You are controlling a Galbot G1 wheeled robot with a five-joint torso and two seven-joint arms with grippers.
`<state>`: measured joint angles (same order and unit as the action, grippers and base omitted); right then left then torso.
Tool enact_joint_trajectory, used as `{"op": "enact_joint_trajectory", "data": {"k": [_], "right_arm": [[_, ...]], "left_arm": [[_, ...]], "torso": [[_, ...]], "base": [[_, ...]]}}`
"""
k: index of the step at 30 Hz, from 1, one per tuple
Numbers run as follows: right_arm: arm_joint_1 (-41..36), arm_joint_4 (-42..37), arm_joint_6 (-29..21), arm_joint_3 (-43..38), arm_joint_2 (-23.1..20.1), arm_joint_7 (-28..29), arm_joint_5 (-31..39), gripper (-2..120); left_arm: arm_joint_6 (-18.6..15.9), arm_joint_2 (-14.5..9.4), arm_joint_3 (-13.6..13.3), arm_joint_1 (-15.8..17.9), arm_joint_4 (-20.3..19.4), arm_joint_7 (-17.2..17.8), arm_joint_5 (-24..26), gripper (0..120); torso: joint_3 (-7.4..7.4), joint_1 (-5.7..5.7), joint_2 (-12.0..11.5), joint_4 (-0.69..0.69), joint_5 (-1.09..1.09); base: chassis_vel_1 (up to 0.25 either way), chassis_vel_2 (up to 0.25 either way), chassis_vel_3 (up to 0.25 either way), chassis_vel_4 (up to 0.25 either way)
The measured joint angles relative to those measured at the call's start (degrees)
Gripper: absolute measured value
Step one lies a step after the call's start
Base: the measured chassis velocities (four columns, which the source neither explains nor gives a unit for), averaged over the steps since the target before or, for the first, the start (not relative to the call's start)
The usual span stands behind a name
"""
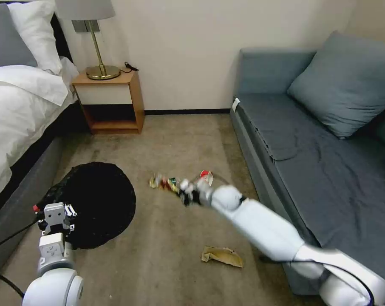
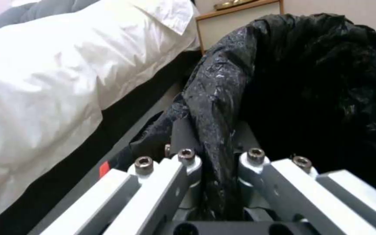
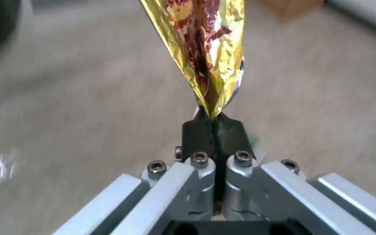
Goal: Pick up the trash bin, then pick up the garbage on the floor and place it into the trash bin.
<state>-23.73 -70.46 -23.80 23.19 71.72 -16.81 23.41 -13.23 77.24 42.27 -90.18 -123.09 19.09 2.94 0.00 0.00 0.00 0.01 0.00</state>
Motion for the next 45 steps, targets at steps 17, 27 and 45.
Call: {"op": "enact_joint_trajectory", "data": {"k": [17,27,45], "right_arm": [[4.4,-25.9,-6.5,-4.4,0.5,0.1,17.3,0],[3.6,-24.2,-5.9,-0.6,6.0,-2.5,24.8,0],[-0.3,-8.3,-0.5,3.3,11.2,-4.5,16.8,0]], "left_arm": [[1.2,3.7,-1.8,-0.6,-1.2,0.1,-1.4,4],[1.8,3.1,-2.0,-0.3,-0.8,0.2,-0.8,4],[2.5,2.5,-2.2,0.2,-0.8,0.2,0.2,4]], "torso": [[0.00,0.00,0.0,-0.02,0.01],[-0.01,0.00,0.0,0.00,-0.01],[0.00,0.00,0.0,-0.01,0.00]], "base": [[0.000,0.000,0.000,0.000],[0.000,0.000,0.000,0.000],[0.000,0.000,0.000,0.000]]}}
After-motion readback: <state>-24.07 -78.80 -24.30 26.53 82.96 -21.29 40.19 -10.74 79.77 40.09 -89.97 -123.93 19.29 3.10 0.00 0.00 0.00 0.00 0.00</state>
